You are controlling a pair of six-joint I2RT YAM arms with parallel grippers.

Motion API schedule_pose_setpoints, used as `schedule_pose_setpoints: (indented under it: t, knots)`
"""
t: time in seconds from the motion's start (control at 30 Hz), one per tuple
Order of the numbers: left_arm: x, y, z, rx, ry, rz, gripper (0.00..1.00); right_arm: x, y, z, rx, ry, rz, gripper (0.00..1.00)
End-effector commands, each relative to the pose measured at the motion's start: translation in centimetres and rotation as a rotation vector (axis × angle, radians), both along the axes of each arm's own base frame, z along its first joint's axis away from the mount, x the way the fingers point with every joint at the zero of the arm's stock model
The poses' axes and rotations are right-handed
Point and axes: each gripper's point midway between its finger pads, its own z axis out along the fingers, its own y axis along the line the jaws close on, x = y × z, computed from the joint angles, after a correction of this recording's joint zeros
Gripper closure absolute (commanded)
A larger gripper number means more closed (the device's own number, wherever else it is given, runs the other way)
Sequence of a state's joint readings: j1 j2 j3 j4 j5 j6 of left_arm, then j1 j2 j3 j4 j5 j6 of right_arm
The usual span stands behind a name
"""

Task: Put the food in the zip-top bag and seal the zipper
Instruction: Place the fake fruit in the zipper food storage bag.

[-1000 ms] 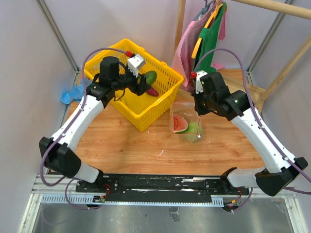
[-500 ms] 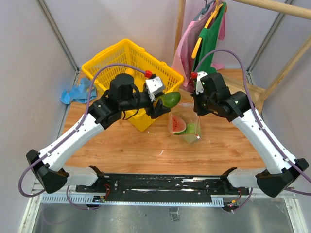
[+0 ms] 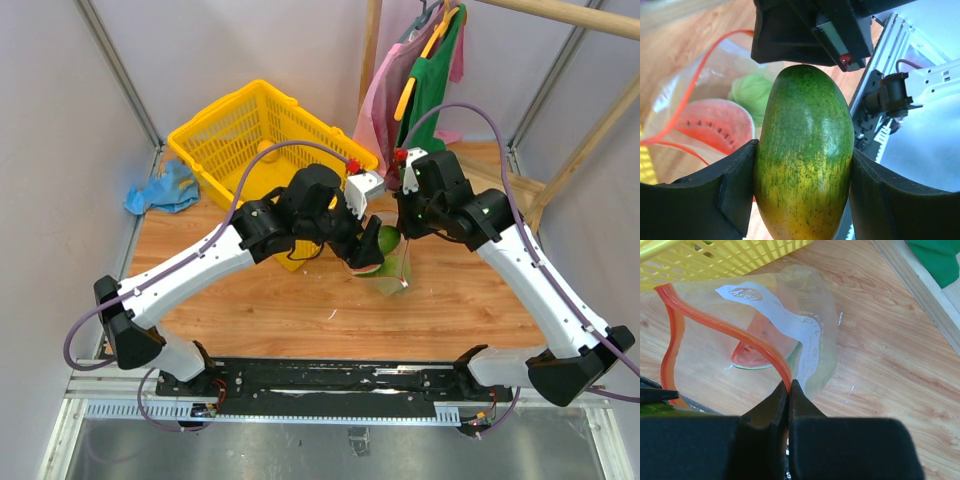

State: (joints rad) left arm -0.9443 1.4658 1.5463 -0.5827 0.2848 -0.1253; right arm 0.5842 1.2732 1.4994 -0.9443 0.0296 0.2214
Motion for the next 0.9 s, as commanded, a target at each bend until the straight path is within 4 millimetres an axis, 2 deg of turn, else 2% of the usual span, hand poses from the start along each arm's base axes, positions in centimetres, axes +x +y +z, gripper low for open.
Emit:
schedule_pose_setpoints:
  t: [0.0,0.1,0.3,0.43,0.57,0.87]
  knots:
    - [-0.4,-0.3,0.2,-0.044,0.195,0.149,1.00,0.0,0.2,1.0,0.048,-0.037,-0.036,0.99]
    - [-0.5,-0.4,-0.3,-0.054,0.263,0.192,0.99,0.0,0.4,0.9,0.073,-0.041,-0.048,0.99]
    - [-0.1,-1.0,-3.1,0.045,0.370,0.249,0.96,-0.1,0.4,0.8,0.095,-0.056,-0.069,0.99]
    - [0.1,-1.2,-4.5,0.096,0.410,0.278,0.79,-0.4,0.4,0.7,0.107,-0.056,-0.075,0.99]
    - [1.3,-1.0,-4.5,0.096,0.386,0.338,0.67,-0.6,0.4,0.6,0.112,-0.055,-0.074,0.99]
    - [3.9,-0.9,-5.6,0.122,0.324,0.451,0.49,-0.8,0.4,0.6,0.117,-0.056,-0.072,0.99]
